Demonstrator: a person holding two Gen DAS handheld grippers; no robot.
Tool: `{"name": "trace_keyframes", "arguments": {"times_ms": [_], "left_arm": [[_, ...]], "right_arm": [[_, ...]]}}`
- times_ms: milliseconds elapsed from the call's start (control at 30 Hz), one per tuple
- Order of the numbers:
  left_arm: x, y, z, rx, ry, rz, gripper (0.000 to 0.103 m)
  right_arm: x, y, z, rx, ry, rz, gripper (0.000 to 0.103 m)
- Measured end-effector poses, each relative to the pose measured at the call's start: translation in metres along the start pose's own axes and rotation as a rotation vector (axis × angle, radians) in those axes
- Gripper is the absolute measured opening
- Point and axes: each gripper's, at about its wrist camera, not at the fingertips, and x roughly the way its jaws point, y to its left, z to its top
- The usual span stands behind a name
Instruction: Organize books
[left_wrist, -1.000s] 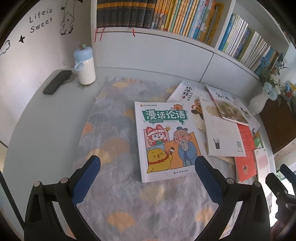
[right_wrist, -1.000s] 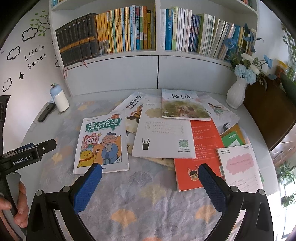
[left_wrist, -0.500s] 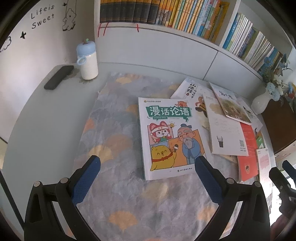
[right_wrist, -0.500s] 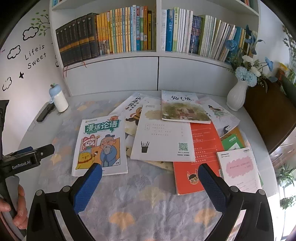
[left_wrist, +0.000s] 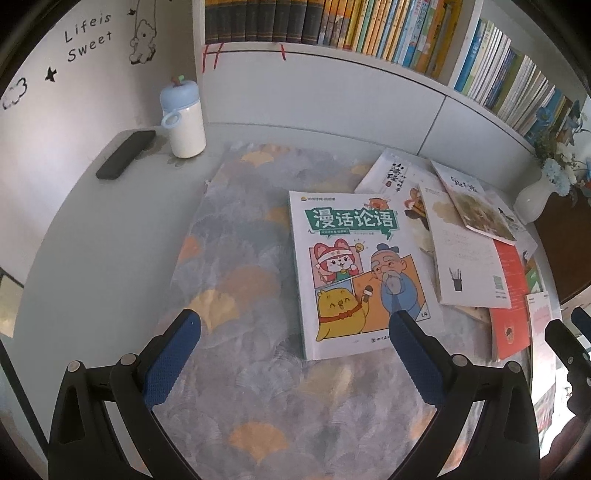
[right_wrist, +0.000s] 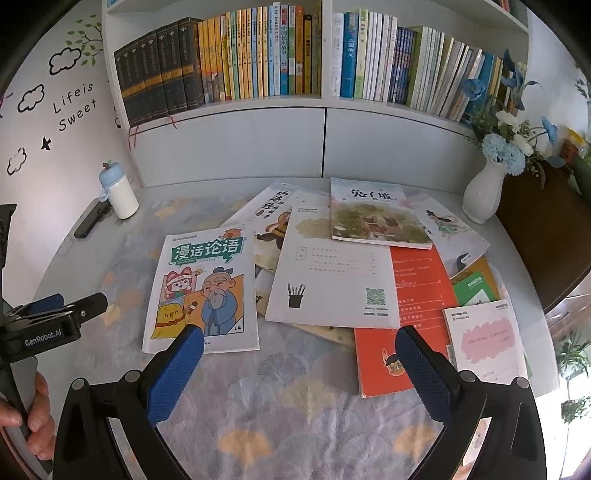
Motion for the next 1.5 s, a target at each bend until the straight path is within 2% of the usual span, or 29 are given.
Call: {"name": "trace_keyframes", "arguments": {"times_ms": [233,433,667,767,867,933,967,1033,1133,1167,1300,1367,1500], "left_arm": [[0.011,0.001,-0.002,0.029,0.007,0.005,0.102],[0.043,0.009,-0.005,0.062,0.048,-0.072,0.102],[0.08,0.004,-0.005,0.077,0.096,-0.142,0.101],[0.092,0.001,-0.003,0.076,0.117,-0.189,0.096],[0.104,0.001,-0.002,0.07,0.136,-0.207,0.096],[0.111,0.002,-0.002,0.055,0.145,-0.227,0.095],[0.113,0.003,-0.002,0.049,0.146,-0.235,0.092],[0.118,0.004,0.0,0.04,0.147,-0.248,0.085],[0.119,0.003,0.003,0.049,0.128,-0.253,0.077],[0.12,0.002,0.004,0.053,0.127,-0.258,0.073],[0.122,0.002,0.006,0.061,0.124,-0.285,0.072],[0.122,0.001,0.006,0.061,0.116,-0.303,0.063],[0.119,-0.002,0.0,0.078,0.101,-0.286,0.063]], "right_arm": [[0.009,0.001,0.001,-0.004,0.012,-0.001,0.103],[0.034,0.001,-0.001,-0.005,0.013,0.021,0.103],[0.088,0.012,-0.002,0.025,0.109,0.144,0.103],[0.106,0.02,0.0,0.018,0.133,0.183,0.102],[0.123,0.028,0.007,0.009,0.155,0.213,0.095],[0.137,0.032,0.012,0.005,0.176,0.221,0.083],[0.143,0.034,0.014,0.003,0.187,0.223,0.08],[0.155,0.036,0.018,-0.003,0.202,0.227,0.065],[0.174,0.043,0.025,-0.022,0.224,0.22,0.055],[0.179,0.044,0.026,-0.025,0.228,0.216,0.054],[0.197,0.052,0.031,-0.039,0.246,0.224,0.052],[0.197,0.058,0.032,-0.051,0.232,0.233,0.052],[0.194,0.063,0.027,-0.056,0.228,0.237,0.052]]}}
